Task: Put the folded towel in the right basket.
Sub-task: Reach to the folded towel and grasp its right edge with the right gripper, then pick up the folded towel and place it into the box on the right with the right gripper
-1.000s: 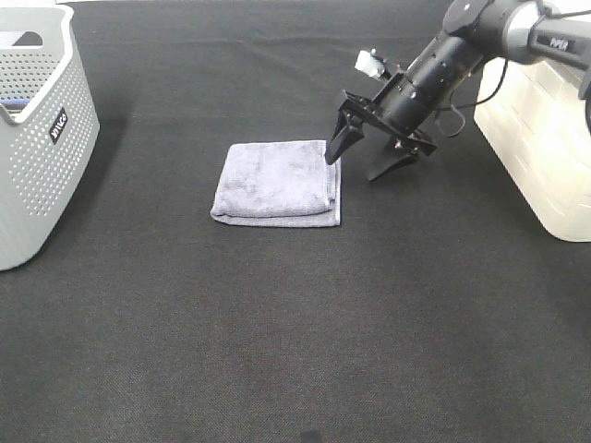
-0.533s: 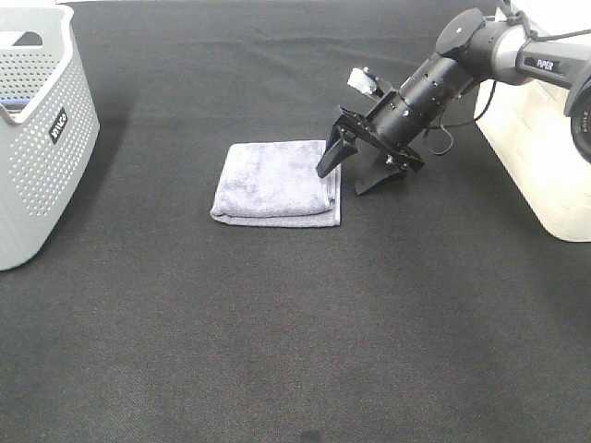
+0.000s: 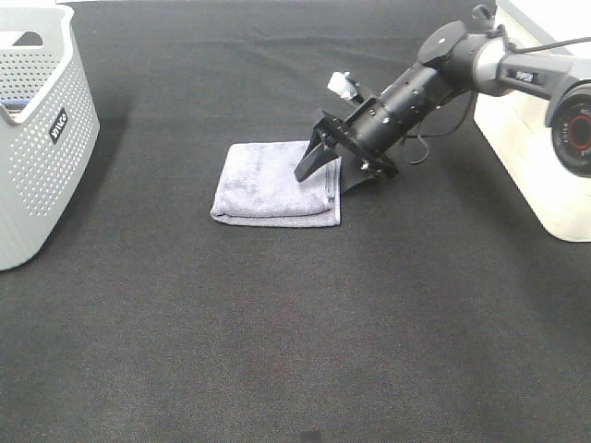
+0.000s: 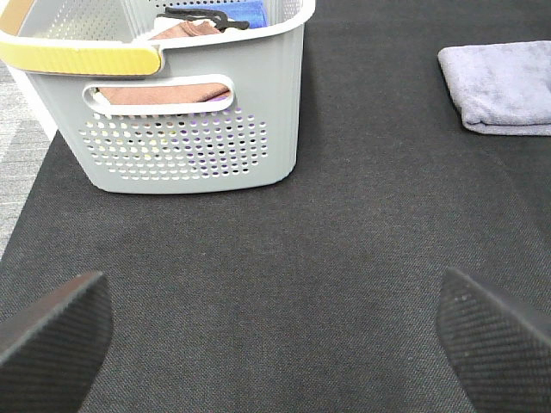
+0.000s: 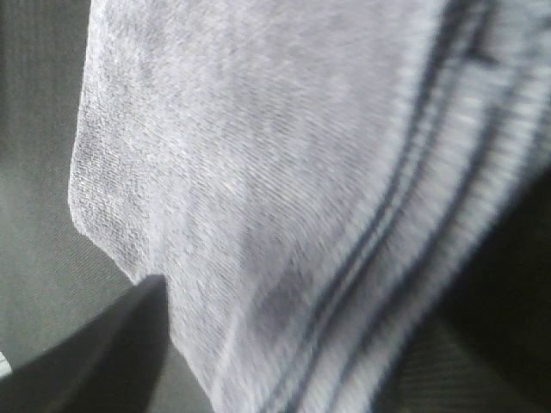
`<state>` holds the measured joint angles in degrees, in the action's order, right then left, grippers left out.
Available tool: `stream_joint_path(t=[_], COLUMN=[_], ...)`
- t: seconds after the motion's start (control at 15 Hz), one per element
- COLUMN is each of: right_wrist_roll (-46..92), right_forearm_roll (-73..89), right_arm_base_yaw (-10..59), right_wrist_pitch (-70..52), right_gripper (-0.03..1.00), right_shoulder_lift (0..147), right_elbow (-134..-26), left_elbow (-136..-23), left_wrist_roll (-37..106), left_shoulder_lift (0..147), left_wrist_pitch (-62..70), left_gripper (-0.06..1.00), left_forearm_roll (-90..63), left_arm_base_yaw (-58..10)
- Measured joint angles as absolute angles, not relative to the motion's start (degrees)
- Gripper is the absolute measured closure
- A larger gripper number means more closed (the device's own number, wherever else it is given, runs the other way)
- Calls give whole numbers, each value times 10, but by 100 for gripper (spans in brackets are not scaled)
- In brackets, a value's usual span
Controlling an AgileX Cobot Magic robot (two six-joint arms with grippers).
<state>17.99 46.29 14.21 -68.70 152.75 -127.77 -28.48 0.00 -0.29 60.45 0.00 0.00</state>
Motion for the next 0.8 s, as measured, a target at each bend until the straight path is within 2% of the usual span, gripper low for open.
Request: stream_joint_path(t=[0.07,0.2,0.27,0.53,0.8], right_wrist_roll=[178,175,175,184,201], right_forearm_roll=[462,457,457,453,446], right_arm_base_yaw=[143,142,142,142,142], right_wrist_pitch=[-682,-680,-680,-683,-690], right_gripper=[47,79,91,91,91], right_shoulder_lift=[1530,1534,1534,1516,1419], right_elbow=[-1278,-1278,-1278,-1278,-1278], left_elbow=[-285,-285,-285,-285,-285], left_wrist_roll=[0,0,0,0,0], left_shoulder_lift=[-3,-3,-3,-3,-3], left_wrist_pitch=[604,604,604,604,604], left_gripper=[-3,-3,-3,-3,-3], left_forearm_roll=[0,0,0,0,0], left_arm_base_yaw=[0,0,0,0,0])
